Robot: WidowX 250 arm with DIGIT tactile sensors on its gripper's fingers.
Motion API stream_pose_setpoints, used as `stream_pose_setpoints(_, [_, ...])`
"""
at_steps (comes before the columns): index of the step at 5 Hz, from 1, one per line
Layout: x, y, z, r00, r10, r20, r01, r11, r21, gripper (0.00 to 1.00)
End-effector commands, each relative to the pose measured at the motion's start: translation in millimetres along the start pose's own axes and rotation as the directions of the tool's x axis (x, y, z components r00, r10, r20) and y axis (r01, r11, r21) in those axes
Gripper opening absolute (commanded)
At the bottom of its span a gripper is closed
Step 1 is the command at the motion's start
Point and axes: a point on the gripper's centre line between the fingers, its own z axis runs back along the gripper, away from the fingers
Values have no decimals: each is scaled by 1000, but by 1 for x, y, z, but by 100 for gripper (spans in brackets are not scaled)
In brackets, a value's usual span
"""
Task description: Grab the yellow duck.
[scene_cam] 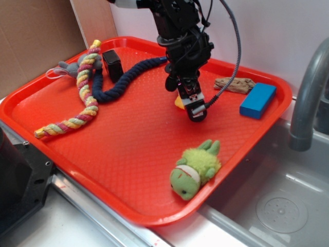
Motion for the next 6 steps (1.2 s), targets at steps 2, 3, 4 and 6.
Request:
stream_pose_setpoints(2, [-116, -12, 161, 831, 550, -83, -539, 833, 123, 0])
stream_pose_setpoints(3, [-111, -8, 188, 772, 630, -81, -621, 776, 112, 0])
stream_pose_setpoints(4, [-77, 0, 207, 784, 621, 3, -619, 781, 83, 0])
stream_pose_setpoints(6, [-71, 7, 224, 781, 617, 93, -624, 776, 90, 0])
